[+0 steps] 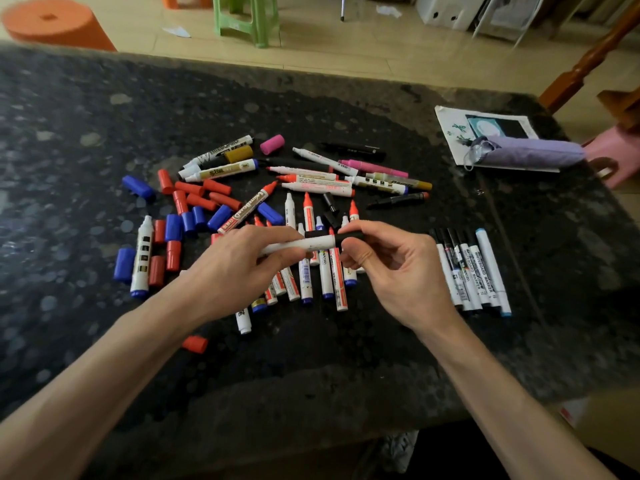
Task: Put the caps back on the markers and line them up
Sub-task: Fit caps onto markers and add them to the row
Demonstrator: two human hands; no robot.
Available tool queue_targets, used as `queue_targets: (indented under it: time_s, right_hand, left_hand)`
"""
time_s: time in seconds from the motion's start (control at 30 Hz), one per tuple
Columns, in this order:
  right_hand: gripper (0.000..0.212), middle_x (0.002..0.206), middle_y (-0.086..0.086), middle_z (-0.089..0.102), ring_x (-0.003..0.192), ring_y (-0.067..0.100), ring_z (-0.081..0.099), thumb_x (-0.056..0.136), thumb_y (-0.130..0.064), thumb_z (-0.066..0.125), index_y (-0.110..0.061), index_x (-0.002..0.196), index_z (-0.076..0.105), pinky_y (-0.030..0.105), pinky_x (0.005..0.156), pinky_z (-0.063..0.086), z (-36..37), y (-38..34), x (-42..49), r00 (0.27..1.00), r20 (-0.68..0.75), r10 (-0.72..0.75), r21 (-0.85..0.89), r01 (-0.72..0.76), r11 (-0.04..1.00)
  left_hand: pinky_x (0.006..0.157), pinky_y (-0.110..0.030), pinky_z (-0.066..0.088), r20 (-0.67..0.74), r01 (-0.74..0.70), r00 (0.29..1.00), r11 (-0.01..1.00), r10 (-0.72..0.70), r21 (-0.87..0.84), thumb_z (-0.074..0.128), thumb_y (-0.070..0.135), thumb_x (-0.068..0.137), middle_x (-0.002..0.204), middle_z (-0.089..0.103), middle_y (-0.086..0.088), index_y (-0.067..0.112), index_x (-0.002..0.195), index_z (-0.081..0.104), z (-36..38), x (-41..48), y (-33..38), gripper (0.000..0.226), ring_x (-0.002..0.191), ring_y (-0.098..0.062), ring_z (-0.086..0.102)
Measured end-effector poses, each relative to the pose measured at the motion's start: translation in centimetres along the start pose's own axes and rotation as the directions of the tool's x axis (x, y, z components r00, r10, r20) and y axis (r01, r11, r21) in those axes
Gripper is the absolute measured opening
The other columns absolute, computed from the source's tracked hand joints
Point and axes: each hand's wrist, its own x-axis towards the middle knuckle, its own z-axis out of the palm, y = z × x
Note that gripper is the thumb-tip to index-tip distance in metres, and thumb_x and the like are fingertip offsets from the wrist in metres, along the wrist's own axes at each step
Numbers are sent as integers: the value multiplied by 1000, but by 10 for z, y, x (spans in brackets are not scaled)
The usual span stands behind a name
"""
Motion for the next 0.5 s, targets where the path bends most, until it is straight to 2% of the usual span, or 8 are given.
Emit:
queue_targets:
  time_s: [0.07,0.13,0.17,0.23,0.3,0.37,0.43,0.5]
  right_hand:
    - [16,88,0,78,82,14,75,95,-8,72,-13,110,75,23,78,59,-7,-3,5,1000,8,0,29,0,1000]
    - [15,88,3,77,82,15,74,96,-10,70,-11,111,74,23,78,57,-19,-3,12,999,-51,-2,46,4,999]
    - [14,89,4,77,82,16,74,97,-12,70,-12,111,73,23,78,57,-26,-2,15,996,-86,5,34,-2,999]
    - [13,91,-1,77,84,14,74,98,-15,71,-16,110,74,24,79,57,-35,5,19,992,-120,27,-73,-36,997]
    - [15,98,-11,75,89,6,72,97,-19,73,-24,110,76,22,80,57,-34,15,20,996,-75,52,-300,-72,951]
    - [22,101,-17,68,85,-1,65,94,-20,76,-31,113,77,15,73,52,-20,24,19,996,3,91,-491,-77,867]
    - [32,100,-19,66,83,-4,61,92,-21,77,-37,119,74,10,69,46,-4,28,19,987,72,142,-534,-82,841]
    - [34,105,-21,68,91,-6,62,92,-24,76,-38,123,72,8,76,45,7,28,23,984,107,139,-547,-59,835]
  left_hand:
    - [47,-23,38,70,25,997,998,-21,-55,46,47,100,69,56,-2,38,104,68,-5,2,0,24,52,-9,46]
    - [48,-24,39,56,80,995,996,-77,-40,44,50,99,71,57,-2,38,100,68,-17,2,-5,27,52,-9,46]
    - [50,-29,42,32,103,994,994,-102,-25,44,51,99,72,58,-3,38,98,68,-23,1,-10,27,53,-11,48]
    - [55,-36,43,-27,149,988,989,-150,-16,44,48,101,70,58,-4,37,93,67,-31,-4,-18,28,54,-14,49]
    - [57,-26,37,-75,211,975,977,-209,17,44,46,102,65,56,1,35,92,66,-34,-8,-23,27,54,-10,51]
    - [55,-26,37,-121,246,963,969,-241,28,45,46,102,64,56,1,31,89,65,-35,-9,-25,28,55,-13,52]
    - [52,-30,39,-155,258,955,966,-252,20,48,45,101,63,55,2,30,88,64,-36,-8,-24,25,54,-13,50]
    - [51,-28,39,-172,289,945,957,-280,31,51,44,102,66,59,0,31,93,65,-38,-7,-25,21,54,-13,52]
